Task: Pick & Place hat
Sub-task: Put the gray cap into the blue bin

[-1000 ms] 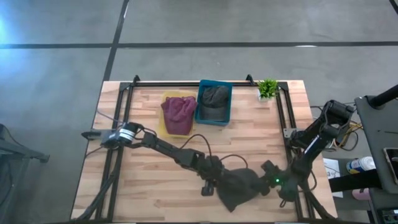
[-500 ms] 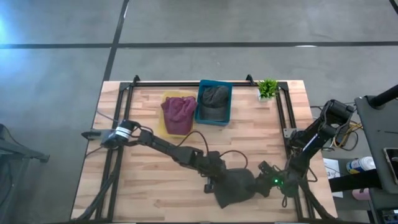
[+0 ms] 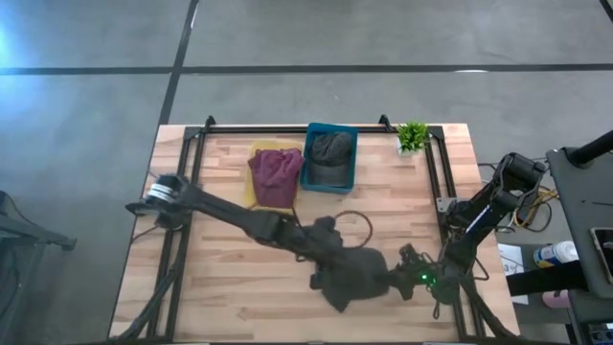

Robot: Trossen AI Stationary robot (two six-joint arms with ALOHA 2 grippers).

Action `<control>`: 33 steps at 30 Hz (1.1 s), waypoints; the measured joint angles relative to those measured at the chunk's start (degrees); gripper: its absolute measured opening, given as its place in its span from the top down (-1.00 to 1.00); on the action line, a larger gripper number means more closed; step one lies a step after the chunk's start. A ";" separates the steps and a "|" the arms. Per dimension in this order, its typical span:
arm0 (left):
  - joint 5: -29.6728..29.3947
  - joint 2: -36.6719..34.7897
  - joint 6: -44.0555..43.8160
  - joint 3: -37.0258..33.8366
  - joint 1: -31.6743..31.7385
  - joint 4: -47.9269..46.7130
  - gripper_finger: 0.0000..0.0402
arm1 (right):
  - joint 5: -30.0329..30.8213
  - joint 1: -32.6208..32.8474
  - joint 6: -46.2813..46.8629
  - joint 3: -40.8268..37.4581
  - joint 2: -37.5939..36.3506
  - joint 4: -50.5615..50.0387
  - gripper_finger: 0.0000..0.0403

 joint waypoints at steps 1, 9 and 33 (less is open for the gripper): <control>-0.91 -1.70 -0.08 -0.01 0.00 -2.17 0.34 | 1.76 0.00 -0.41 0.06 0.00 -0.02 0.92; -7.66 -15.94 -14.11 -2.17 -0.17 -31.15 0.34 | 9.88 0.11 -3.02 2.33 -0.56 1.83 0.93; -0.48 -28.40 -21.55 -27.88 3.43 8.06 0.34 | -1.90 -8.72 -43.92 2.61 -11.94 28.74 0.94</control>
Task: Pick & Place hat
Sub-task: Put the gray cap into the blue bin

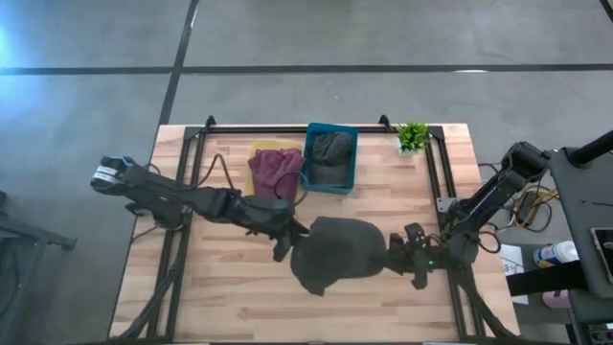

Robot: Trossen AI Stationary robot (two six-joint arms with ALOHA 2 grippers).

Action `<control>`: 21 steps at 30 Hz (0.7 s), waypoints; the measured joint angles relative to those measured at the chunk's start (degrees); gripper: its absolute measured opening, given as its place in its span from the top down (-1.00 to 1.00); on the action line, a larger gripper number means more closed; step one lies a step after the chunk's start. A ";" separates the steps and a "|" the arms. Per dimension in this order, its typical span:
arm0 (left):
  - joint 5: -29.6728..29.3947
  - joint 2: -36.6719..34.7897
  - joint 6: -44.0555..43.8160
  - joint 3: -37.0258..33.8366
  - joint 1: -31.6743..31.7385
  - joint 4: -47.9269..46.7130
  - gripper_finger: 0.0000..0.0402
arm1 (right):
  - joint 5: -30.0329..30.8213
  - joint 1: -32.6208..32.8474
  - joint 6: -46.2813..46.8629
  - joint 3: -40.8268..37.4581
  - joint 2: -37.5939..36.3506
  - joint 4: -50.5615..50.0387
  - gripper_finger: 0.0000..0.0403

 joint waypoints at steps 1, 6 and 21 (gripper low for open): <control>-0.50 -0.85 0.10 0.28 0.09 -3.35 0.34 | -0.02 0.04 -0.76 0.00 -0.53 0.14 0.94; -4.88 -6.86 1.17 2.48 0.59 -16.94 0.34 | 0.05 0.13 -4.13 -0.04 -3.14 0.19 0.94; 5.11 -1.82 -0.95 2.60 1.25 8.04 0.34 | -8.78 -6.76 -1.51 -0.09 -3.24 -0.43 0.94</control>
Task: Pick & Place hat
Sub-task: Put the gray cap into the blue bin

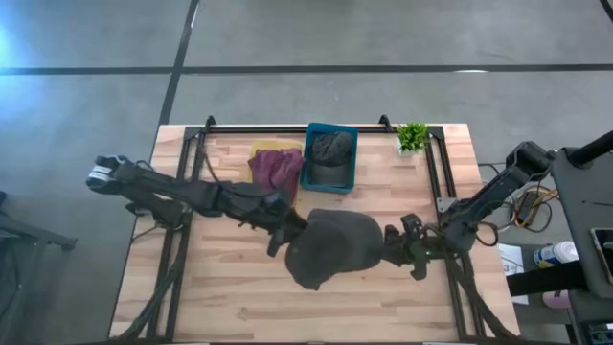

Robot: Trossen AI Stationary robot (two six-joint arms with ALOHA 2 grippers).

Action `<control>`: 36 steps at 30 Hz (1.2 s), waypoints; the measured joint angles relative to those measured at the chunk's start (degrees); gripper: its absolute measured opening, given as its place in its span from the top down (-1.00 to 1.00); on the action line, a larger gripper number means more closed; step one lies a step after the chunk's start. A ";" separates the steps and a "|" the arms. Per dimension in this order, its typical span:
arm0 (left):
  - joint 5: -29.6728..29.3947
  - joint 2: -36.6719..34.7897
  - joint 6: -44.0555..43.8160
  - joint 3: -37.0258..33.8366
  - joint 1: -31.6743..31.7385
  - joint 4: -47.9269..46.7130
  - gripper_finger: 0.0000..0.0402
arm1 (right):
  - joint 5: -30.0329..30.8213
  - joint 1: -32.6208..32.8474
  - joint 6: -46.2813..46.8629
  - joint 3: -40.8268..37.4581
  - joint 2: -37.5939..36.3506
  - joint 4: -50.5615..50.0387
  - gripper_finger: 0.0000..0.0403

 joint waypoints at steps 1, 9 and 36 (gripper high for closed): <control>0.70 1.10 0.28 0.05 0.09 0.46 0.34 | -0.24 -0.39 0.09 0.00 0.13 -0.19 0.94; -2.72 2.92 -0.85 0.07 0.39 6.04 0.34 | 0.22 -1.64 0.07 0.02 -0.25 0.06 0.94; 5.97 -1.52 10.40 -1.00 3.28 20.57 0.34 | -1.35 -5.62 -11.18 8.40 -2.48 0.35 0.94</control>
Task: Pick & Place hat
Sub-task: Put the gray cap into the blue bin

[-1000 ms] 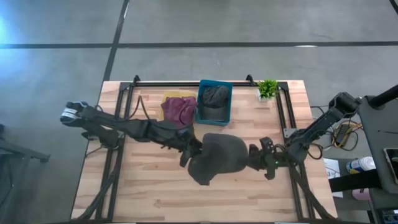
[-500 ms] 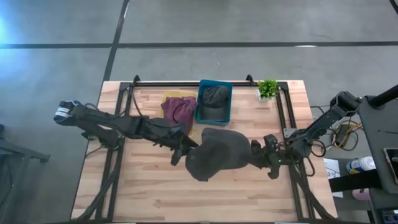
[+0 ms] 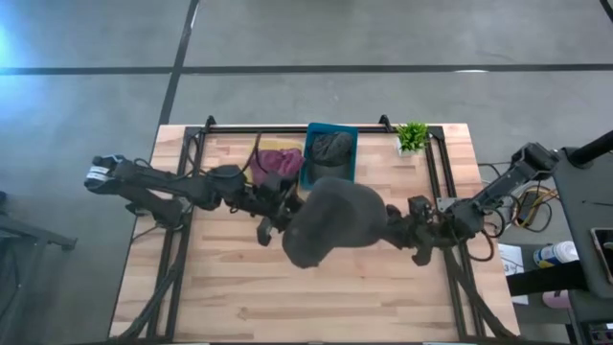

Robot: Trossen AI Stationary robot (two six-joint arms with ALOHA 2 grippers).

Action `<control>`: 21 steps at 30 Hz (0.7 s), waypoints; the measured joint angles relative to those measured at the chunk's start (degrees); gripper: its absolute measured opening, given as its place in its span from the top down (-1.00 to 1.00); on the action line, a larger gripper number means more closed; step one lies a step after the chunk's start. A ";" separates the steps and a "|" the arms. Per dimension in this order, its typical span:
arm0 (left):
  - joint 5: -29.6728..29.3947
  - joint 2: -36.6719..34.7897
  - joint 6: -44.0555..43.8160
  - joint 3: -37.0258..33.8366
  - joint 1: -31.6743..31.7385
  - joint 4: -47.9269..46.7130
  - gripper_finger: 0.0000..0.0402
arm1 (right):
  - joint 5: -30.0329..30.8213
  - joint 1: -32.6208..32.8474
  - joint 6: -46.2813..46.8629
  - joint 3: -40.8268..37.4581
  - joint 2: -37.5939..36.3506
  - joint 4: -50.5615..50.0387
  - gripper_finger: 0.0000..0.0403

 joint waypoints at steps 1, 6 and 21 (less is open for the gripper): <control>0.15 0.10 0.58 0.00 0.24 0.95 0.34 | -0.13 -0.85 0.59 0.55 0.09 -1.36 0.94; 7.50 0.87 1.24 -0.02 3.46 5.66 0.34 | -2.23 -4.14 5.24 4.32 1.68 -10.58 0.94; 32.87 0.63 -12.00 0.13 14.82 13.72 0.34 | 2.33 -10.67 12.01 6.81 6.03 -14.14 0.94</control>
